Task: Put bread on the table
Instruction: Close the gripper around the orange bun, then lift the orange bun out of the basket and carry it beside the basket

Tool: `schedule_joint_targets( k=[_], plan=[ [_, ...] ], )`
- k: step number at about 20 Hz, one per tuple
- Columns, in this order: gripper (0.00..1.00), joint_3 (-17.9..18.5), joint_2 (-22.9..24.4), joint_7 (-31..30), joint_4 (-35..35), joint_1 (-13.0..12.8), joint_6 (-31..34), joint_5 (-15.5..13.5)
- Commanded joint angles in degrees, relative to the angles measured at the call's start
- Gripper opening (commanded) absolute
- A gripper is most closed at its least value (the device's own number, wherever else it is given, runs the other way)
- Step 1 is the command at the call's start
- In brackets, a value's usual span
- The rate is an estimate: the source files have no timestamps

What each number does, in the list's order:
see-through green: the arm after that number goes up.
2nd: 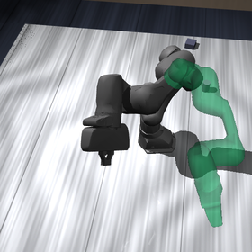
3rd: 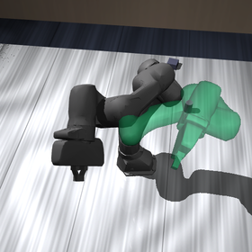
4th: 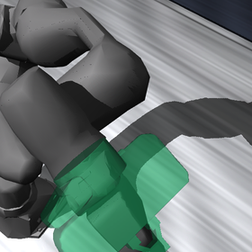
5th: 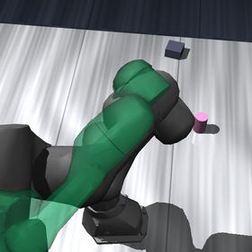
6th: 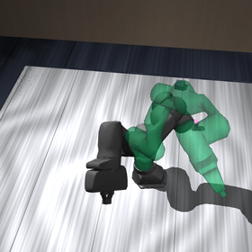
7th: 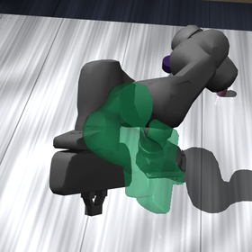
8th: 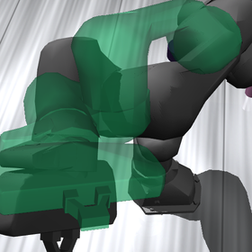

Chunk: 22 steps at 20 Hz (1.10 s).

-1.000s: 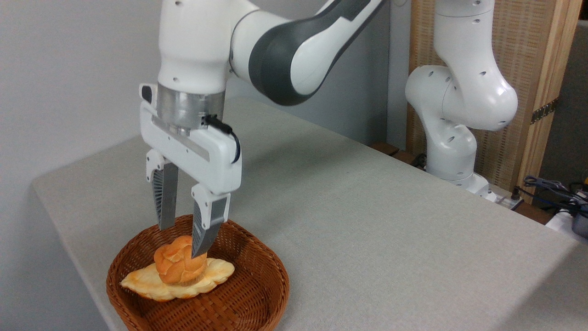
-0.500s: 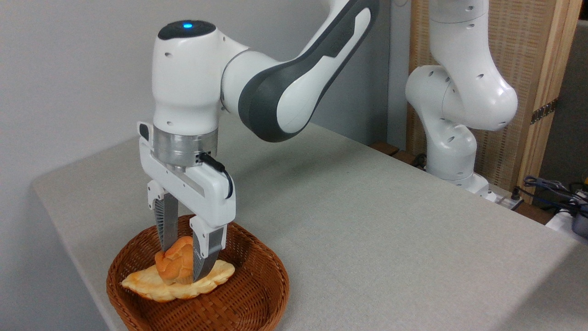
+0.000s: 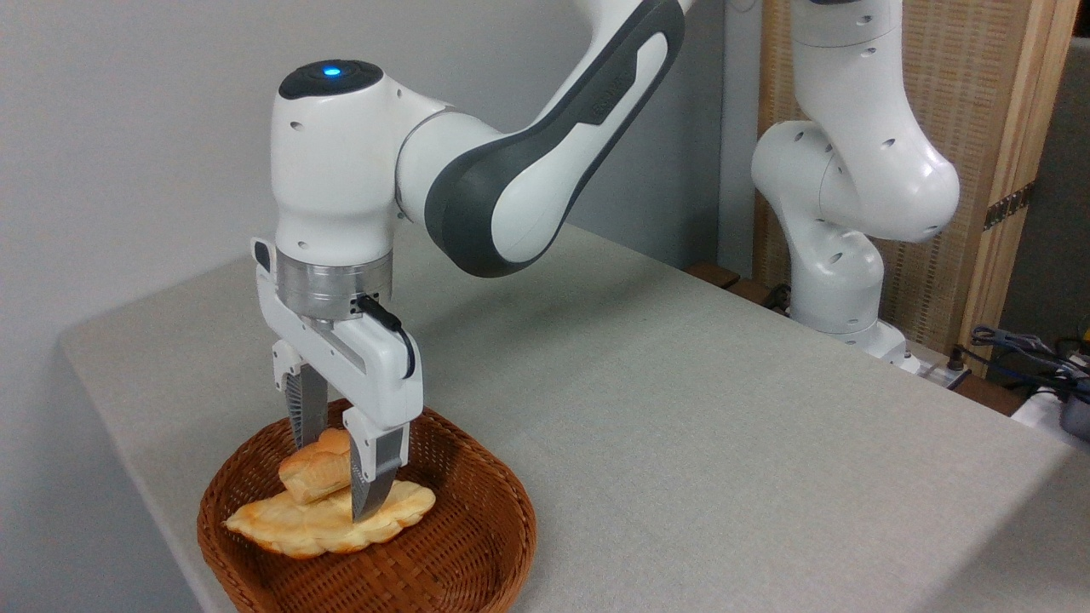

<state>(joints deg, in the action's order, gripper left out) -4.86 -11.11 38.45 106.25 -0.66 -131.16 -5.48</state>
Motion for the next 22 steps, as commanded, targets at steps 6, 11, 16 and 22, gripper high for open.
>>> schedule_joint_targets(
  k=[6, 11, 16, 22],
  plan=[
    [0.26, 0.29, -0.31, 1.71, -0.61, 0.04, -0.41, -1.2],
    [0.29, 0.12, 2.14, 1.27, -0.61, 0.04, 1.69, -2.42],
    [0.34, 0.29, 7.94, 1.1, -0.52, 0.04, 11.08, -4.45],
    [0.34, 0.82, 12.69, 1.01, 0.27, 0.04, 22.16, -4.36]
  ],
)
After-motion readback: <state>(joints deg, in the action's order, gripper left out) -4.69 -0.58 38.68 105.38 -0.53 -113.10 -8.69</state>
